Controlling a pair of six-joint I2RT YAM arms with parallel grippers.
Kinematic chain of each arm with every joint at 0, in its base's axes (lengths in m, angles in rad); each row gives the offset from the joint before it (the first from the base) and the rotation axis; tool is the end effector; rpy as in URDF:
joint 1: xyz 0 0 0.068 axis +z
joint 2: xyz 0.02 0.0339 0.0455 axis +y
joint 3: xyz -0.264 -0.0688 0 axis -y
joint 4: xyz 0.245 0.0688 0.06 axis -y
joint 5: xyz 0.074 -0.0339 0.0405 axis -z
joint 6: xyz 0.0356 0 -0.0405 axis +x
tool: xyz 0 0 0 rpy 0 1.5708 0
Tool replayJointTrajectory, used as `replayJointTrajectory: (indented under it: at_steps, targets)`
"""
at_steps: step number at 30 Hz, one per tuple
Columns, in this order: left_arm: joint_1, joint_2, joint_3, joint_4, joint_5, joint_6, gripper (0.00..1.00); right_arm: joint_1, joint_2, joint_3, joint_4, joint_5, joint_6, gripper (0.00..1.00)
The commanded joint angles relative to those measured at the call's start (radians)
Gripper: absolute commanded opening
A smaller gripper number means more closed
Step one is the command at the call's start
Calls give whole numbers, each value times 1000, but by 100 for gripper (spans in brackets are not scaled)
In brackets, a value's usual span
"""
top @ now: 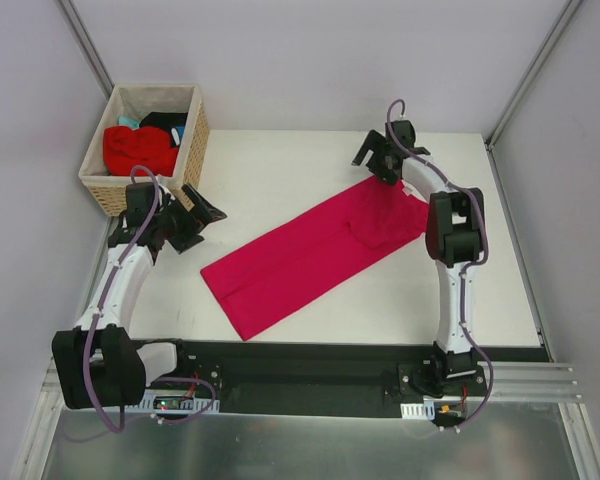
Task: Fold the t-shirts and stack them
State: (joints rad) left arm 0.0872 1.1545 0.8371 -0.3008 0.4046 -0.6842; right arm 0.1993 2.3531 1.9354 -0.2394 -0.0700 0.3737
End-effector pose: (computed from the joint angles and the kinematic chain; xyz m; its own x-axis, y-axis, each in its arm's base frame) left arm 0.2520 0.0080 0.2736 -0.5988 -0.6356 -0.4873 -0.1793 0.6994 -0.6919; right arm 0.5299 0.1096 0.1893 -0.6493 0.2404 -0.7215 -0.0158 0.9443 0.3288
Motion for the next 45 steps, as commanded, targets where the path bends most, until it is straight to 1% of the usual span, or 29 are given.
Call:
replayJointTrajectory:
  at_steps: [1,2,3,4,5,6,7,8,12,15,18,21,29,39,41,45]
  targets:
    - [-9,22,72,112,236,5,99,2,-323,-125,-15,58,-67,96]
    - [-23,36,86,124,303,11,99,3,-375,-166,-14,64,-73,97]
    - [-47,39,100,126,324,24,99,3,-424,-203,-12,64,-84,97]
    - [-85,40,124,124,347,35,99,3,-480,-273,-12,64,-90,97]
    - [-136,36,131,126,361,44,99,5,-573,-308,-18,64,-90,97]
    - [-170,34,137,124,387,55,99,6,-624,-337,-26,96,-90,97]
    - [-231,34,143,124,393,63,99,8,-668,-402,-40,99,-90,97]
    - [-248,25,132,120,387,33,99,12,-754,-432,-47,104,-85,97]
    - [-285,-36,11,121,346,-9,99,55,-932,-585,-63,136,-94,97]
    - [-288,-91,-137,118,332,-35,99,83,-1021,-651,-104,164,-117,97]
    - [-290,-136,-241,118,323,-81,99,97,-1074,-699,-126,167,-127,97]
    - [-293,-185,-312,109,306,-97,99,110,-1114,-740,-127,177,-131,96]
    - [-300,-210,-421,92,263,-117,99,126,-1154,-773,-144,187,-131,96]
    - [-325,-184,-472,91,220,-118,99,127,-1158,-790,-155,190,-127,96]
    - [-348,-174,-478,89,198,-117,99,127,-1164,-797,-153,191,-127,97]
    - [-405,-109,-480,89,140,-117,99,127,-1173,-809,-152,196,-128,97]
